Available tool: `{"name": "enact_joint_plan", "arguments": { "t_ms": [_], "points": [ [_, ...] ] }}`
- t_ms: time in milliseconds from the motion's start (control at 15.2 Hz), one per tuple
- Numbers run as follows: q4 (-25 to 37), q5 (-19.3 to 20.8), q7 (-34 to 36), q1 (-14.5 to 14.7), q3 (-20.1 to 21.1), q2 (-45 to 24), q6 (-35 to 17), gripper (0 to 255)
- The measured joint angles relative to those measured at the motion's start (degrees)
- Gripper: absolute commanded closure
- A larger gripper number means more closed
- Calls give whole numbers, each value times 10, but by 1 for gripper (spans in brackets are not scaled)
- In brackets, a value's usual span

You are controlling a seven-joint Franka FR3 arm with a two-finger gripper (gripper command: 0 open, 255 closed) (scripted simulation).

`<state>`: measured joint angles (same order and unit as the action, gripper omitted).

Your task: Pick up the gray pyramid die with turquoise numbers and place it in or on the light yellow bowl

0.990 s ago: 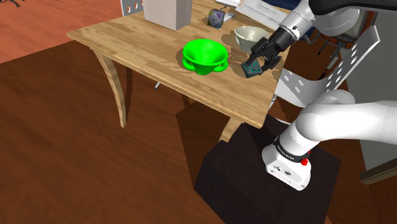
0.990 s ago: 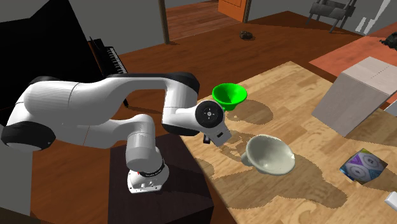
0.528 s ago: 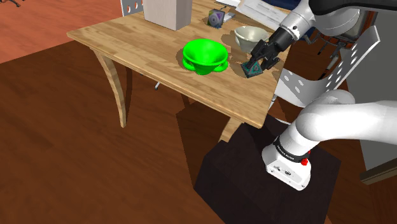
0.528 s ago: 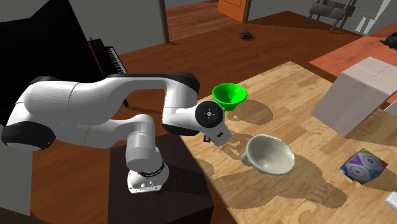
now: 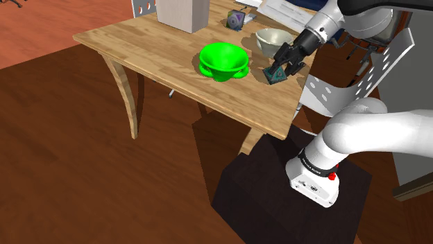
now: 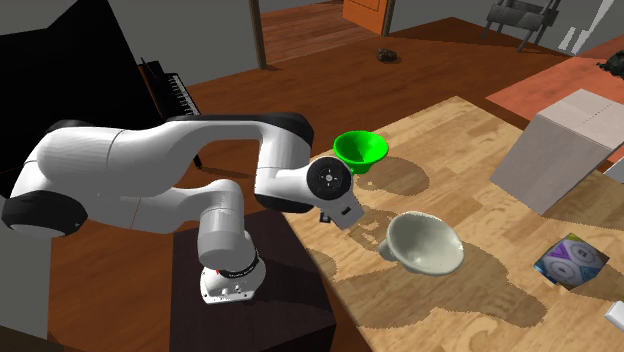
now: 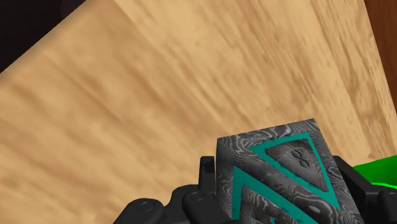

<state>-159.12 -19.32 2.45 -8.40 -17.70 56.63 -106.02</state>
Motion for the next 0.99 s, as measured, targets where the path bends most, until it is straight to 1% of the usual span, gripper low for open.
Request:
{"name": "enact_joint_plan", "arguments": {
  "t_ms": [990],
  "points": [
    [109, -4, 50, 12, 13, -6, 90, 255]
  ]
}}
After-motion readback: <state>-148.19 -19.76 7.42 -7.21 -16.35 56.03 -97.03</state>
